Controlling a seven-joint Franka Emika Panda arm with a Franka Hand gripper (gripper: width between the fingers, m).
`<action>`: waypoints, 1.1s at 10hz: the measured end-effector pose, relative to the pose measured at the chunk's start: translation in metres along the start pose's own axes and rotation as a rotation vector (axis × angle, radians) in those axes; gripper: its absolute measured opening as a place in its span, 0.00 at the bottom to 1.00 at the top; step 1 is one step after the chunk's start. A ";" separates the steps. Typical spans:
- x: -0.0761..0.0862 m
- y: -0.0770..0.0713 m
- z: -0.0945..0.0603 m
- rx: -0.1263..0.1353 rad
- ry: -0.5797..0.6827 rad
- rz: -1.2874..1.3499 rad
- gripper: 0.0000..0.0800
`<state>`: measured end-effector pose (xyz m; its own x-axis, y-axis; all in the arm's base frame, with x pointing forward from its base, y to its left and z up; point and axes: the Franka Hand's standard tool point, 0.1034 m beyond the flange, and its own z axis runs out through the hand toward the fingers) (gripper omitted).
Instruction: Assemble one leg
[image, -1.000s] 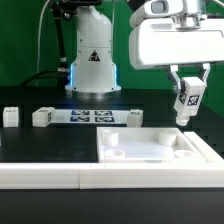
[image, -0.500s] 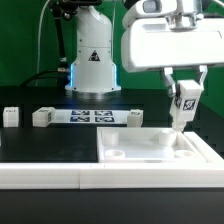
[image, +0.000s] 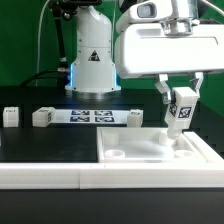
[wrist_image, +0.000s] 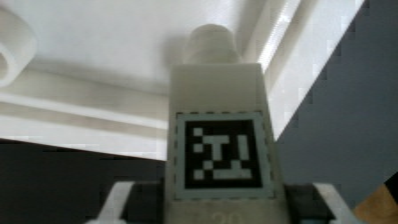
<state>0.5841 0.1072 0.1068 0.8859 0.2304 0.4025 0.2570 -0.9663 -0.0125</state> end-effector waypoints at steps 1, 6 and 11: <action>0.000 0.000 0.001 -0.004 0.030 -0.002 0.36; 0.027 0.013 0.003 -0.011 0.050 -0.029 0.36; 0.031 0.007 0.017 -0.004 0.064 -0.035 0.36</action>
Offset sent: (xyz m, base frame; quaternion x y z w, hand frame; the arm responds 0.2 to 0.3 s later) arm 0.0353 0.0007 0.0101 0.0281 0.0601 -0.0112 0.9977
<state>0.6200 0.1096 0.1038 0.8498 0.2565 0.4604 0.2857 -0.9583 0.0064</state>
